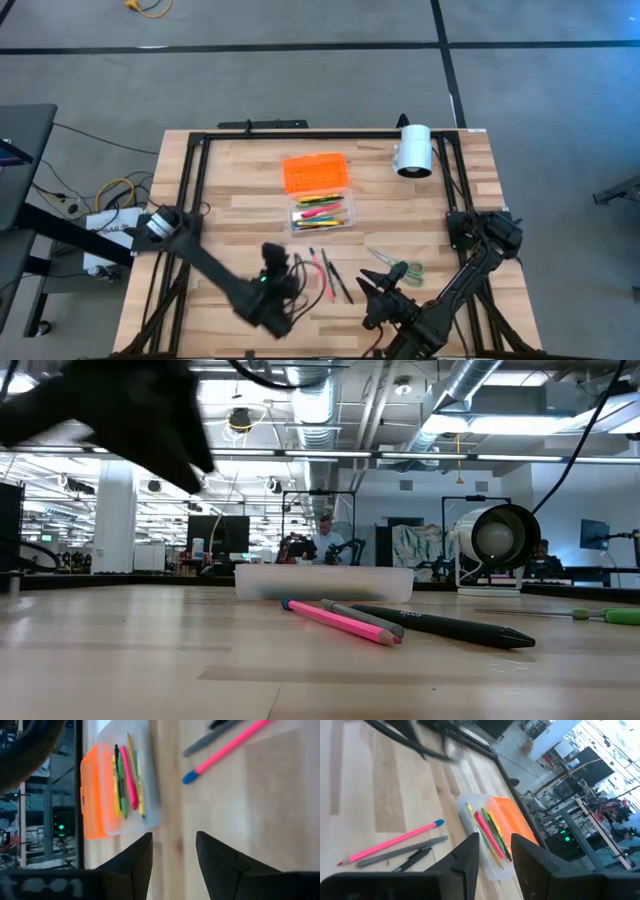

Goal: Pick & place school supplies into a supply box
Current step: Put the green scissors into the supply box

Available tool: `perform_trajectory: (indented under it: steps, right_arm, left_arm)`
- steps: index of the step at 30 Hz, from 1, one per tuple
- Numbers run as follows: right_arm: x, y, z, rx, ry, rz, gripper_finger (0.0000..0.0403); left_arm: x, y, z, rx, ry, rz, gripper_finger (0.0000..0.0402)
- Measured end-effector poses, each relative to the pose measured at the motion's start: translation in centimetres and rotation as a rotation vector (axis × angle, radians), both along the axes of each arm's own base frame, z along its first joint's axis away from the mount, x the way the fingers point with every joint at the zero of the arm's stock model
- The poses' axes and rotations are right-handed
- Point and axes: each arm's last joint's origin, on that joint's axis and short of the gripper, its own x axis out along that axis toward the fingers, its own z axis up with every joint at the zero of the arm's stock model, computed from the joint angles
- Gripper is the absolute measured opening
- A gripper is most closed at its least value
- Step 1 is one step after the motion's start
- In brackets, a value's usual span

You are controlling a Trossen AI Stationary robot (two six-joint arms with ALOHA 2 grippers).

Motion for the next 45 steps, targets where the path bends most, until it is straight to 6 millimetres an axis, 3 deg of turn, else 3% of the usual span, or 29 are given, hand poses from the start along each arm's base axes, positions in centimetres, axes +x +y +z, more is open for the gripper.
perform_trajectory:
  steps: [8, 14, 18, 23, 29, 35, 40, 45]
  right_arm:
    - [1.3, -1.2, -0.4, 0.125, 0.1, -0.07, 0.0108]
    - [1.2, -1.1, -0.8, 0.23, 0.206, -0.087, 0.0108]
    - [0.2, -0.1, -0.7, 0.196, 0.194, -0.045, 0.0108]
    - [-1.5, 1.0, -1.0, 0.091, 0.121, 0.022, 0.0108]
    - [-3.0, 0.4, -3.2, 0.068, 0.057, -0.006, 0.0108]
    - [-3.6, -1.2, -5.3, 0.101, 0.041, -0.083, 0.0108]
    - [-3.4, -0.9, -5.5, 0.117, 0.028, -0.061, 0.0108]
    - [-2.5, 0.2, -4.7, 0.096, 0.008, 0.013, 0.0108]
  left_arm:
    - [-5.5, -6.2, 0.2, -0.038, -0.178, -0.127, 0.0144]
    - [-9.3, -9.5, 0.1, 0.006, -0.349, -0.293, 0.0144]
    - [-11.4, -10.3, -1.0, 0.098, -0.472, -0.396, 0.0144]
    - [-13.1, -9.0, -2.6, 0.232, -0.617, -0.452, 0.0144]
    - [-13.3, -6.1, -3.0, 0.202, -0.783, -0.403, 0.0144]
    - [-11.3, -4.0, -4.9, 0.107, -0.881, -0.252, 0.0144]
    - [-9.9, -4.1, -5.3, 0.134, -0.867, -0.223, 0.0144]
    - [-8.6, -5.3, -4.0, 0.169, -0.834, -0.225, 0.0144]
